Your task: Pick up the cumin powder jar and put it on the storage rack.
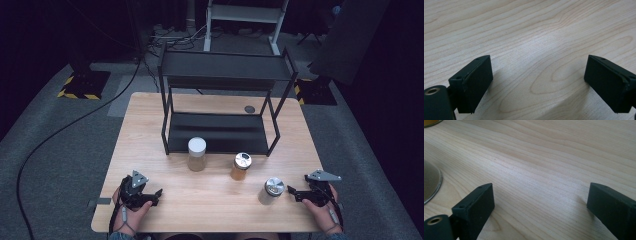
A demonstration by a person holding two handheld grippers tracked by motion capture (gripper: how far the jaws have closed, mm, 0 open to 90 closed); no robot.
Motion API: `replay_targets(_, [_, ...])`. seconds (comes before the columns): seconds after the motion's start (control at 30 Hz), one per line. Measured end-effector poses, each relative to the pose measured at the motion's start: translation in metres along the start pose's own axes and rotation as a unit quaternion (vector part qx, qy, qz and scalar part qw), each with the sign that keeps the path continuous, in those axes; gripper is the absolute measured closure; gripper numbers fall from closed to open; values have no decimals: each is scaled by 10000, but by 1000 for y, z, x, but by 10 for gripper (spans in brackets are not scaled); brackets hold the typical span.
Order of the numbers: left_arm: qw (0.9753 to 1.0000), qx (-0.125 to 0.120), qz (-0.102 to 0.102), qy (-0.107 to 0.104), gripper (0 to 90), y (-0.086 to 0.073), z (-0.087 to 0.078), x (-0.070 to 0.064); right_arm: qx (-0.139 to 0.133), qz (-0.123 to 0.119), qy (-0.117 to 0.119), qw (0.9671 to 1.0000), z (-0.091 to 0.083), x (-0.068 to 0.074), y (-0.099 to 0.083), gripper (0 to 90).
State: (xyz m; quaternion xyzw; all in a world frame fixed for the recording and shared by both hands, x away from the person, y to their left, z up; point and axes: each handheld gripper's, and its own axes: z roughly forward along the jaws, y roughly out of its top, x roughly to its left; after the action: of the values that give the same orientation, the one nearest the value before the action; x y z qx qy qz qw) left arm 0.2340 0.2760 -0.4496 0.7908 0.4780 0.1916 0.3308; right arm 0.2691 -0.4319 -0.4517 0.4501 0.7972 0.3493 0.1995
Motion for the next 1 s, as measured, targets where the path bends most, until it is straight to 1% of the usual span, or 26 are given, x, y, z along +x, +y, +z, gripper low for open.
replay_targets(0.23, [10000, 2, -4, 0, 81, 0, 0, 0, 0, 1, 1, 10000, 0, 0, 0, 74])
replay_targets(0.3, [10000, 10, -35, 14, 81, 1, 0, 0, 0, 2, 1, 10000, 0, 0, 0, 74])
replay_targets(0.43, [10000, 17, 8, -21, 81, 0, 0, -1, 1, 3, 1, 10000, 0, 0, 0, 74])
replay_targets(0.53, [10000, 20, 4, -19, 80, 0, -1, -2, 1, 5, 2, 10000, 0, 0, 0, 74])
replay_targets(0.6, [9999, 99, 30, -24, 84, 5, -1, -3, 2, 6, 2, 10000, 0, 0, 0, 74])
replay_targets(0.63, [9999, 86, 91, 18, 108, 6, -3, -5, 1, 6, 2, 10000, 0, 0, 0, 74])
replay_targets(0.67, [9999, 1, 117, 45, 106, 6, -5, -8, 0, 4, 2, 10000, 0, 0, 0, 74])
replay_targets(0.7, [9999, 1, 117, 45, 101, 6, -5, -8, 1, 4, 2, 10000, 0, 0, 0, 74])
replay_targets(0.77, [9999, -143, 83, -16, 101, 7, -9, -10, 1, 5, 2, 10000, 0, 0, 0, 74])
replay_targets(0.83, [9997, -204, 111, -17, 101, 10, -12, -13, 1, 5, 2, 10000, 0, 0, 0, 74])
replay_targets(0.9, [9996, -223, 129, -70, 101, 15, -16, -14, 0, 5, 2, 10000, 0, 0, 0, 74])
replay_targets(1.0, [9993, -333, 126, -144, 106, 20, -20, -15, 1, 5, 2, 10000, 0, 0, 0, 74])
